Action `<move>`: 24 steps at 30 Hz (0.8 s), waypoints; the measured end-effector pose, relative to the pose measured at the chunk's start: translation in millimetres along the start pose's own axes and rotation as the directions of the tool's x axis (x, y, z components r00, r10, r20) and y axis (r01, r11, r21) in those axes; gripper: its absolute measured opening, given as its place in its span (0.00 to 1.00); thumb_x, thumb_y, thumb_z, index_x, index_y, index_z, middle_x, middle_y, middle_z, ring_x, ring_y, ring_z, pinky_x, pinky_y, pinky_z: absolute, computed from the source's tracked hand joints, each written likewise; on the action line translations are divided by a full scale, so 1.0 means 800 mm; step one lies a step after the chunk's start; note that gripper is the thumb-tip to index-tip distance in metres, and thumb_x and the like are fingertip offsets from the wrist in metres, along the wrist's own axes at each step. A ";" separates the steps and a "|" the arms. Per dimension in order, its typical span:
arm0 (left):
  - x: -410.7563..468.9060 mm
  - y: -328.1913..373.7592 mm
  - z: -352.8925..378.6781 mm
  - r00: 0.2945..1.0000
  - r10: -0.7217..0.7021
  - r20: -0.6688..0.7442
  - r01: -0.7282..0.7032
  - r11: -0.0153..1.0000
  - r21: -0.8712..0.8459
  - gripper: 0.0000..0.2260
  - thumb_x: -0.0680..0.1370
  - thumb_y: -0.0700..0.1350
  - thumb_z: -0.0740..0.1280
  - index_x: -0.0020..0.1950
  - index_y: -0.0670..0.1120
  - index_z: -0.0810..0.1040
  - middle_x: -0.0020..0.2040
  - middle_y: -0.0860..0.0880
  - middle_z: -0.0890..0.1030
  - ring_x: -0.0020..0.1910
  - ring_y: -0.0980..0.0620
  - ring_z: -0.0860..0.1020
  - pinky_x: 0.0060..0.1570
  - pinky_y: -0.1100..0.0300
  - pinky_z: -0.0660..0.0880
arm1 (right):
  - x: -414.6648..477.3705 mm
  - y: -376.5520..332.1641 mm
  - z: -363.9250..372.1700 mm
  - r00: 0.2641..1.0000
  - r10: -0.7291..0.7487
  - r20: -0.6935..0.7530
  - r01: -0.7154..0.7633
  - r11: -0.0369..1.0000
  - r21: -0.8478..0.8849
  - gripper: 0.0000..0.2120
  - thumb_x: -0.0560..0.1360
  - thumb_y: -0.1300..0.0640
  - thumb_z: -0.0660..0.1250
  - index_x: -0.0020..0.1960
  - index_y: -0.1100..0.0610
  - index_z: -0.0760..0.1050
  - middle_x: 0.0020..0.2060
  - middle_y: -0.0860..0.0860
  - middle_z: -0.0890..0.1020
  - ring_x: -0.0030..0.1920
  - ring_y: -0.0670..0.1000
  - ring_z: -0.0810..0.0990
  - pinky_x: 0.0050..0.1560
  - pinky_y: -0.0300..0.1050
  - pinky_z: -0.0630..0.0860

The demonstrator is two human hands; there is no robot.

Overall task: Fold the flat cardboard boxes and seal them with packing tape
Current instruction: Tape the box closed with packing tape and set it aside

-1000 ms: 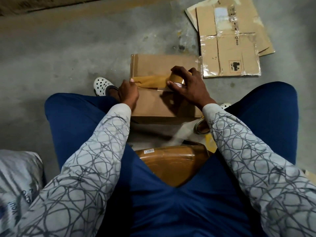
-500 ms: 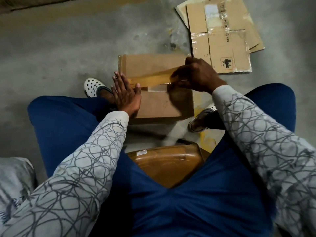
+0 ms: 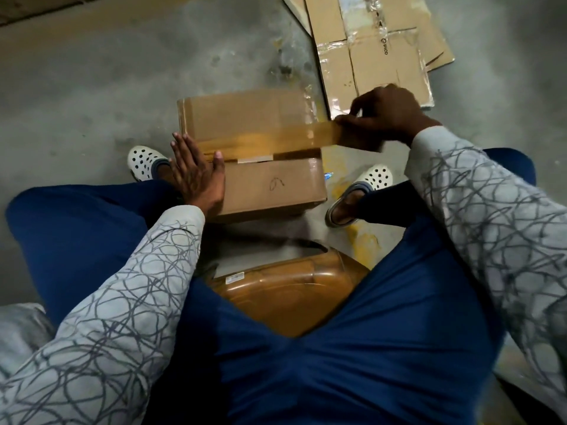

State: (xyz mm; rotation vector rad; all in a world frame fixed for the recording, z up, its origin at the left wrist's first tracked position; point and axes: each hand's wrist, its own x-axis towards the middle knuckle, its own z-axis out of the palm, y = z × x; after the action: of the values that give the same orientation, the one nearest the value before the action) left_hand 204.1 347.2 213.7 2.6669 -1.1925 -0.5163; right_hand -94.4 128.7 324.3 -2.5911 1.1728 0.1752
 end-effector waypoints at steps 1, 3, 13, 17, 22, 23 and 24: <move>0.000 0.001 0.002 1.000 -0.008 -0.009 0.009 1.000 0.007 0.35 0.82 0.63 0.44 0.81 0.44 0.37 0.81 0.45 0.38 0.80 0.47 0.39 0.78 0.47 0.39 | -0.001 0.017 -0.006 0.998 0.056 0.027 -0.057 0.997 0.060 0.24 0.77 0.34 0.64 0.45 0.55 0.83 0.35 0.56 0.83 0.42 0.62 0.82 0.42 0.48 0.73; 0.002 0.002 0.002 0.999 -0.030 -0.019 0.030 1.000 0.008 0.36 0.82 0.62 0.47 0.81 0.43 0.39 0.82 0.44 0.40 0.81 0.47 0.41 0.78 0.46 0.40 | -0.005 0.039 -0.010 0.985 0.154 0.075 -0.165 0.970 0.181 0.25 0.75 0.37 0.69 0.36 0.58 0.82 0.32 0.55 0.82 0.41 0.60 0.83 0.46 0.50 0.76; 0.002 0.008 0.003 0.997 -0.058 -0.046 0.059 0.998 0.018 0.37 0.81 0.61 0.51 0.81 0.42 0.42 0.82 0.43 0.43 0.81 0.46 0.44 0.78 0.45 0.42 | -0.041 -0.025 0.103 0.897 0.168 0.408 -0.403 0.689 0.602 0.33 0.67 0.34 0.76 0.63 0.51 0.73 0.57 0.50 0.80 0.57 0.52 0.80 0.57 0.55 0.80; 0.002 0.007 0.003 0.998 -0.046 -0.038 0.046 0.999 0.006 0.37 0.81 0.61 0.51 0.81 0.43 0.41 0.82 0.44 0.42 0.81 0.46 0.44 0.78 0.46 0.41 | -0.038 -0.028 0.106 0.932 0.268 0.246 -0.346 0.858 0.380 0.46 0.62 0.40 0.81 0.72 0.49 0.62 0.65 0.59 0.67 0.67 0.61 0.68 0.66 0.62 0.71; 0.000 0.002 0.000 0.999 -0.018 -0.040 0.018 1.000 -0.017 0.34 0.83 0.60 0.50 0.81 0.44 0.41 0.82 0.45 0.41 0.81 0.48 0.43 0.78 0.47 0.40 | -0.009 -0.013 0.097 0.911 0.201 0.359 -0.294 0.929 0.226 0.43 0.66 0.35 0.76 0.76 0.43 0.63 0.73 0.55 0.64 0.74 0.60 0.61 0.70 0.66 0.64; 0.000 0.001 0.000 0.999 -0.017 -0.042 0.016 0.999 -0.029 0.33 0.83 0.60 0.49 0.81 0.44 0.41 0.82 0.45 0.42 0.81 0.48 0.44 0.78 0.47 0.40 | -0.005 -0.009 0.101 0.897 0.184 0.401 -0.303 0.918 0.257 0.39 0.69 0.38 0.75 0.75 0.45 0.66 0.71 0.55 0.69 0.71 0.59 0.67 0.70 0.61 0.67; 0.001 0.001 -0.001 0.999 -0.017 -0.047 0.015 0.999 -0.043 0.33 0.83 0.59 0.49 0.82 0.45 0.42 0.82 0.46 0.42 0.81 0.48 0.44 0.78 0.48 0.40 | -0.004 -0.009 0.102 0.883 0.171 0.436 -0.328 0.891 0.315 0.35 0.71 0.41 0.75 0.74 0.47 0.69 0.67 0.54 0.74 0.68 0.57 0.72 0.68 0.54 0.70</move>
State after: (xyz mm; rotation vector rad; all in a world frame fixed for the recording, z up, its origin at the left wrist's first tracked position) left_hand 204.4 346.2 214.1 2.6403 -1.1352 -0.4733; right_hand -90.4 160.6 248.5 -1.9382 1.2413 0.4591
